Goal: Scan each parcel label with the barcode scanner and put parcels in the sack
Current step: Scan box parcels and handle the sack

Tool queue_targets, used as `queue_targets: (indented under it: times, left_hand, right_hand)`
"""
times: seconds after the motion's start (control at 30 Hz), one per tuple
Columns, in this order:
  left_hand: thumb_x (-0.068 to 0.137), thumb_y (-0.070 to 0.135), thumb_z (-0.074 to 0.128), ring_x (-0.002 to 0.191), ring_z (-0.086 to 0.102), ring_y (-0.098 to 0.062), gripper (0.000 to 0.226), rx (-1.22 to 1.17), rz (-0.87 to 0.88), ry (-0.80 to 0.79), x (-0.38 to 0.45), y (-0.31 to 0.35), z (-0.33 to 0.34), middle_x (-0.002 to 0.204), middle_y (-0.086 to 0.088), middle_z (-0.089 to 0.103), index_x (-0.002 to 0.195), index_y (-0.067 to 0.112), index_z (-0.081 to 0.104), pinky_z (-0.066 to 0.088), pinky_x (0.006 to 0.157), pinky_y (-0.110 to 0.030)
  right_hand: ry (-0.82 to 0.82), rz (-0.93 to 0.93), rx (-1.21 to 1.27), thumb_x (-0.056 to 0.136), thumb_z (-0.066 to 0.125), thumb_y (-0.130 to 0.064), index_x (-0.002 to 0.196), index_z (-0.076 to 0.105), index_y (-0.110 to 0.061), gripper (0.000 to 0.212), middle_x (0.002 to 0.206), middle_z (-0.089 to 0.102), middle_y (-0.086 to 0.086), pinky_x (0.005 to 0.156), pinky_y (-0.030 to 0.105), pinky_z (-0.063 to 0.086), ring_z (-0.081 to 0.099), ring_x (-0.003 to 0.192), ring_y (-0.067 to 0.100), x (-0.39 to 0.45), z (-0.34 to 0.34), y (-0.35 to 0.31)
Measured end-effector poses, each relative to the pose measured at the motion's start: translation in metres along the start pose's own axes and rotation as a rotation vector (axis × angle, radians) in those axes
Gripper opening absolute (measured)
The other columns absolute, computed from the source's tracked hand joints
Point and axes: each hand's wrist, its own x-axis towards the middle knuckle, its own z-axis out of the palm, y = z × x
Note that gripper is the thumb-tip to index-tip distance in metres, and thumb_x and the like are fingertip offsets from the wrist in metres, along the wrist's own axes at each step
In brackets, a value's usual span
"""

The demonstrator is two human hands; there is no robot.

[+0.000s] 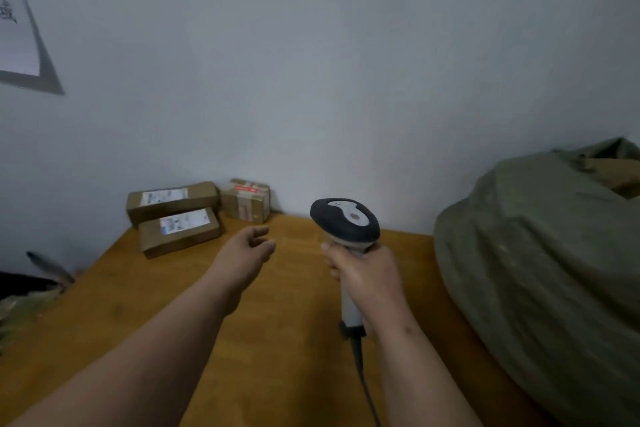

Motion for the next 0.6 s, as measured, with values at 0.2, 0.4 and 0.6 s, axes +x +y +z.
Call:
queue_targets:
  times: [0.2,0.4,0.6]
  left_hand:
    - [0.100,0.023,0.056,0.114,0.055,-0.020,0.043,0.031,-0.111,0.062,0.092,-0.058,-0.100,0.131,-0.004,0.057,0.142,0.022,0.048,0.044,0.089,-0.034]
    - [0.098,0.020,0.059,0.124,0.051,-0.025,0.049,0.201,-0.196,0.106,0.179,-0.124,-0.180,0.145,-0.006,0.048,0.145,0.019,0.045,0.046,0.100,-0.037]
    - [0.097,0.022,0.060,0.139,0.039,-0.030,0.059,0.504,-0.243,0.054,0.242,-0.179,-0.215,0.155,-0.009,0.035,0.151,0.015,0.037,0.037,0.113,-0.041]
  right_hand:
    - [-0.032,0.121,-0.044,0.084,0.075,-0.027,0.085,0.073,-0.017,0.010,0.091,0.074,0.014,0.085,0.043,0.057,0.071,0.089,0.025,0.057,0.127,0.005]
    - [-0.057,0.240,-0.083,0.085,0.075,-0.020,0.085,0.073,-0.011,0.009,0.091,0.074,0.015,0.076,0.036,0.057,0.071,0.088,0.025,0.110,0.232,0.027]
    - [-0.100,0.327,-0.135,0.085,0.075,-0.020,0.089,0.073,-0.011,0.010,0.090,0.074,0.014,0.077,0.038,0.056,0.070,0.089,0.028,0.149,0.294,0.058]
